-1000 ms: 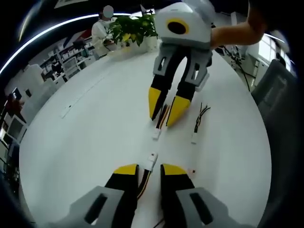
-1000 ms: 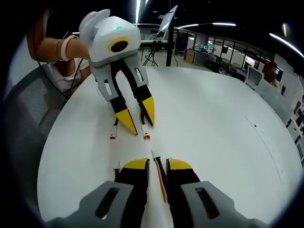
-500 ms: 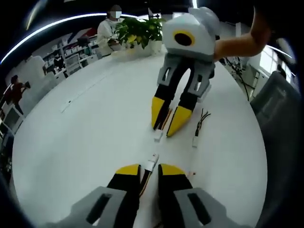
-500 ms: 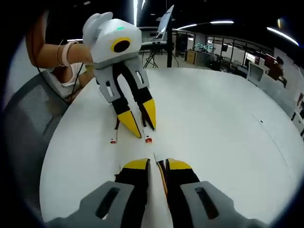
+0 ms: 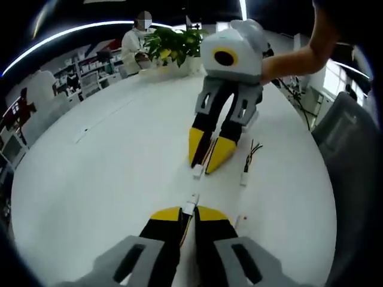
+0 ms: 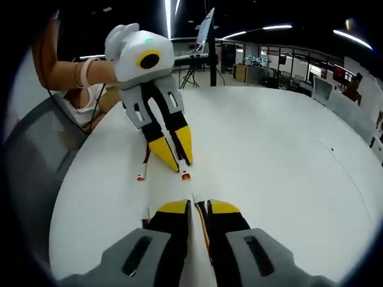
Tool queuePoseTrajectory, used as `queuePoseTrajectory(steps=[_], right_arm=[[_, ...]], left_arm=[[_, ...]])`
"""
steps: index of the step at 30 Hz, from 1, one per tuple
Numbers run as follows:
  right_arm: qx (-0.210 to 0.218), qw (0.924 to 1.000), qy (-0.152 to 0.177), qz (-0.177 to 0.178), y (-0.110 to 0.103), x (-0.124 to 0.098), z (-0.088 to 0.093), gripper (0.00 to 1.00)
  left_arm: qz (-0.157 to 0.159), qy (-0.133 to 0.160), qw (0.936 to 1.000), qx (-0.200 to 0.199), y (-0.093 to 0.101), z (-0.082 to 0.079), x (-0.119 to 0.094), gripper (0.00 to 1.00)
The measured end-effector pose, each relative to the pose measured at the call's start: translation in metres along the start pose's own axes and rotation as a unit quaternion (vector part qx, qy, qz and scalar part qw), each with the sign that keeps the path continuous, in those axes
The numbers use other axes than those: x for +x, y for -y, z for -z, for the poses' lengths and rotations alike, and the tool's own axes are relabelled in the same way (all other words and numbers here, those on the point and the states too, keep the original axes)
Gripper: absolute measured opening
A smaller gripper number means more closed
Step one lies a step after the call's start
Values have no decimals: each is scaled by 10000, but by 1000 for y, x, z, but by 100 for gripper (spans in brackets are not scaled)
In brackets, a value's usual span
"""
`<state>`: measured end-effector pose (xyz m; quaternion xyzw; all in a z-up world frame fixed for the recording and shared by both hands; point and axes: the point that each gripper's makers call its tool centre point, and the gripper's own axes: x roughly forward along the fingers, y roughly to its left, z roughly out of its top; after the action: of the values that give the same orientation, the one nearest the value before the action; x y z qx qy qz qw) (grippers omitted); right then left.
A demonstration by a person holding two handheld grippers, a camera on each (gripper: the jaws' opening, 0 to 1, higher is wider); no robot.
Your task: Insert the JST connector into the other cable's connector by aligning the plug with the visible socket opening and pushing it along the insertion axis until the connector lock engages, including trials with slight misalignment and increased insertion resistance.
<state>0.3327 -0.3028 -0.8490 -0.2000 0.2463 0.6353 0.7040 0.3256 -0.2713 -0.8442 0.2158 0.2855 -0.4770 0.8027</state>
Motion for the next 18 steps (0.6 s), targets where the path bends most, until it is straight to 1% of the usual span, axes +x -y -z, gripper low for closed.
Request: queuePoseTrajectory(steps=[1, 5, 7, 10, 14, 15, 16, 18], right_arm=[[-90, 10000, 0, 3, 1, 0, 0, 7], [-116, 9999, 18, 7, 1, 0, 0, 5], [-175, 9998, 34, 0, 2, -1, 0, 5], [-252, 9997, 41, -10, 2, 0, 0, 5], [-381, 9993, 54, 4, 2, 0, 0, 4], [-390, 9992, 57, 13, 1, 0, 0, 4], [-395, 9992, 57, 22, 1, 0, 0, 4], [-431, 9991, 48, 10, 0, 0, 0, 4]], left_arm=[[-1, 12, 10000, -6, 0, 0, 0, 1], [39, 79, 10000, 11, 0, 0, 0, 0], [48, 102, 9999, -60, 0, -1, 0, 0], [61, 126, 9999, -33, -1, 0, 0, 0], [49, 131, 9999, 100, -2, 0, 0, 0], [54, 144, 9996, 229, -2, 0, 0, 0], [50, 151, 9989, 438, -2, -1, 0, 0], [34, 140, 9990, 414, 0, -1, 0, 0]])
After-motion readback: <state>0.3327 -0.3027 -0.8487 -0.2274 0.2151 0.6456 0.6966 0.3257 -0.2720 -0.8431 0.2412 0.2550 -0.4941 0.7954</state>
